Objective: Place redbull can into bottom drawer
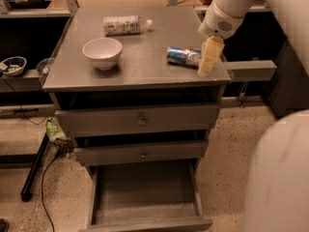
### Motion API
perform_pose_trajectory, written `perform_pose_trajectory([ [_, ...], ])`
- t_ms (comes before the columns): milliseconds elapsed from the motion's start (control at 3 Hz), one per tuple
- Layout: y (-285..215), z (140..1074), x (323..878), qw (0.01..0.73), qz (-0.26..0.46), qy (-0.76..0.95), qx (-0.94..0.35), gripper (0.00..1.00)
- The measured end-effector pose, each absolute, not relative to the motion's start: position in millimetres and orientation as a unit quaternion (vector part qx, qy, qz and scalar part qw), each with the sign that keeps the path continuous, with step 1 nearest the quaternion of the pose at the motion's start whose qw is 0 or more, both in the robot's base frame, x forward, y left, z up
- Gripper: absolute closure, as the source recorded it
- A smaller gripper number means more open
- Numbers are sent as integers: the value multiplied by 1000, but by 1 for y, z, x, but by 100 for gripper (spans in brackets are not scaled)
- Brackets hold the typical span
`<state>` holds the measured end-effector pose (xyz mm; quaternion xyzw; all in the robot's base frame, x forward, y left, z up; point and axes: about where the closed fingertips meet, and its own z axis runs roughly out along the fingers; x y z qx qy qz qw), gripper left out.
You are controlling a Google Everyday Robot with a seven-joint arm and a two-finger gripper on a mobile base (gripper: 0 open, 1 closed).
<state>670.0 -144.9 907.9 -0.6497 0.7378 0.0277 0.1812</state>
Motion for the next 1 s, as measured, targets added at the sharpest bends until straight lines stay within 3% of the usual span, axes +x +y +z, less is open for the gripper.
perform_pose_trajectory([
  [333, -108, 900, 724, 212, 46, 714, -665, 0],
  [1000, -105, 886, 734, 209, 52, 720, -660, 0],
])
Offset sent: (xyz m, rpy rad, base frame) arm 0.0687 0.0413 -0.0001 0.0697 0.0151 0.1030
